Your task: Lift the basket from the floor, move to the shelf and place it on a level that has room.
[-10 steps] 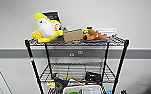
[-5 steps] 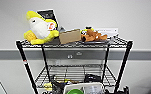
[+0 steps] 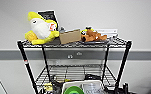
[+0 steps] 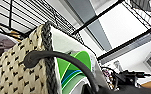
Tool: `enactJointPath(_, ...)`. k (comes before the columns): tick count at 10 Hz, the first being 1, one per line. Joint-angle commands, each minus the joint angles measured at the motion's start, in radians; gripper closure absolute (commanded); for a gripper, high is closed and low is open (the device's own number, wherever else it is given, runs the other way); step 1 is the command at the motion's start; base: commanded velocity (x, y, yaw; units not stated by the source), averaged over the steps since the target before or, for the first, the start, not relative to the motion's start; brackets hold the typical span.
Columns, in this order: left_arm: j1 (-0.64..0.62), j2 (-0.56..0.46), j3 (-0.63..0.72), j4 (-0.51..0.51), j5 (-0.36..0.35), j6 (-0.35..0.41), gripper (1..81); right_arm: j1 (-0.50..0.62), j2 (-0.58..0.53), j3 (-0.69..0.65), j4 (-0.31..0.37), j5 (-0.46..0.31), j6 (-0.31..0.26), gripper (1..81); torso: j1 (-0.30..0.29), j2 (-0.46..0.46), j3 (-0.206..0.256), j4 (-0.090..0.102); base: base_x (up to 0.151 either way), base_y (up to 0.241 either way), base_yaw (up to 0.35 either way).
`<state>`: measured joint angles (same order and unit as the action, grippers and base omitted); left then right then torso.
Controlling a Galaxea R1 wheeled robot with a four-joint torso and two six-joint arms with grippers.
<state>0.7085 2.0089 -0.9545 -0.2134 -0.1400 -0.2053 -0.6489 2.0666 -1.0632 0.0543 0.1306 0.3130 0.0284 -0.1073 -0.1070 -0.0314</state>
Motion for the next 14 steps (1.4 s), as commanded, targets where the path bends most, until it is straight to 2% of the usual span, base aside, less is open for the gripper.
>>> enactJointPath(1, -0.22, -0.051, 0.108, 0.008, -0.041, -0.058, 81.1, 0.215, -0.024, 0.1, 0.047, 0.038, -0.009, 81.1, 0.0, 0.0, 0.0, 0.0, 0.0, 0.0, 0.0)
enactJointPath(3, -0.281, -0.057, 0.108, 0.006, -0.033, -0.101, 81.1, 0.267, -0.032, 0.108, 0.078, 0.001, -0.008, 81.1, 0.0, 0.0, 0.0, 0.0, 0.0, 0.0, 0.0)
enactJointPath(7, -0.382, -0.064, 0.109, 0.006, -0.012, -0.167, 81.1, 0.337, -0.02, 0.103, 0.125, -0.005, -0.008, 81.1, 0.0, 0.0, 0.0, 0.0, 0.0, 0.0, 0.0)
enactJointPath(14, -0.516, -0.073, 0.115, 0.005, 0.023, -0.238, 81.1, 0.449, 0.052, 0.065, 0.194, -0.037, -0.008, 81.1, 0.0, 0.0, 0.0, 0.0, 0.0, 0.0, 0.0)
